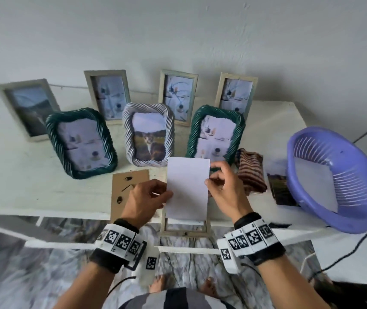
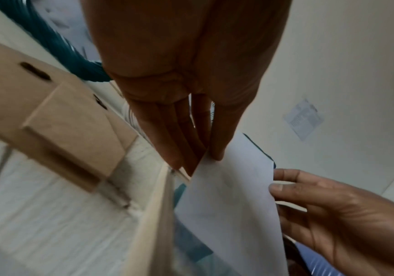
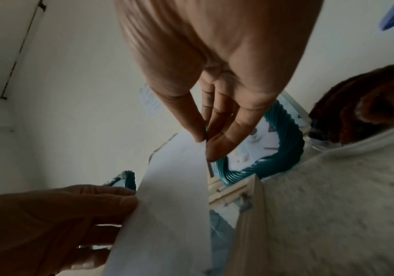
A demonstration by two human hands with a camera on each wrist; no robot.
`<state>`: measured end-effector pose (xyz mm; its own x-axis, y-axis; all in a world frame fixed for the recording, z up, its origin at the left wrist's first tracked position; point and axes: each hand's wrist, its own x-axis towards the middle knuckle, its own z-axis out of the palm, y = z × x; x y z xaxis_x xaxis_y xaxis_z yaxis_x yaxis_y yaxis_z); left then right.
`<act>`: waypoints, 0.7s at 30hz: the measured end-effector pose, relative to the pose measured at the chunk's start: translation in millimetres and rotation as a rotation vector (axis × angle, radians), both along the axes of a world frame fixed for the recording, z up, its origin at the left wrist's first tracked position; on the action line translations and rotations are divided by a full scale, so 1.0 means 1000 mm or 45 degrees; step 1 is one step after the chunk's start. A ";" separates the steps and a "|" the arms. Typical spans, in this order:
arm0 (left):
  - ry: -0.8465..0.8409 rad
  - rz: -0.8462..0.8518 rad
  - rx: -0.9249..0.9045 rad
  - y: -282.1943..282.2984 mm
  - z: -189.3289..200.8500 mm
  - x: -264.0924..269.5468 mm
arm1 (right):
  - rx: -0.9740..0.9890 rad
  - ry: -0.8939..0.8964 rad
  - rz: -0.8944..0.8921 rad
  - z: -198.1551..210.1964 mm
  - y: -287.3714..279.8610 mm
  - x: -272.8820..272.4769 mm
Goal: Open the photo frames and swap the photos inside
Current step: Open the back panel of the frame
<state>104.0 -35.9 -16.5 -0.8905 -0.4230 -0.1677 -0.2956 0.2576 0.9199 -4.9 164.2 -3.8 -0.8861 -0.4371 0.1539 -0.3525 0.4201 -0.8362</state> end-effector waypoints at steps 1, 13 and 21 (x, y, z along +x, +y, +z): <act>-0.006 -0.021 -0.100 -0.001 -0.002 0.002 | 0.022 0.030 -0.011 -0.003 -0.002 0.003; -0.134 -0.159 -0.535 0.002 -0.013 0.007 | 0.298 0.124 -0.076 -0.018 -0.004 0.019; -0.134 -0.215 -0.536 0.000 -0.013 0.007 | 0.588 0.037 -0.024 -0.026 -0.007 0.032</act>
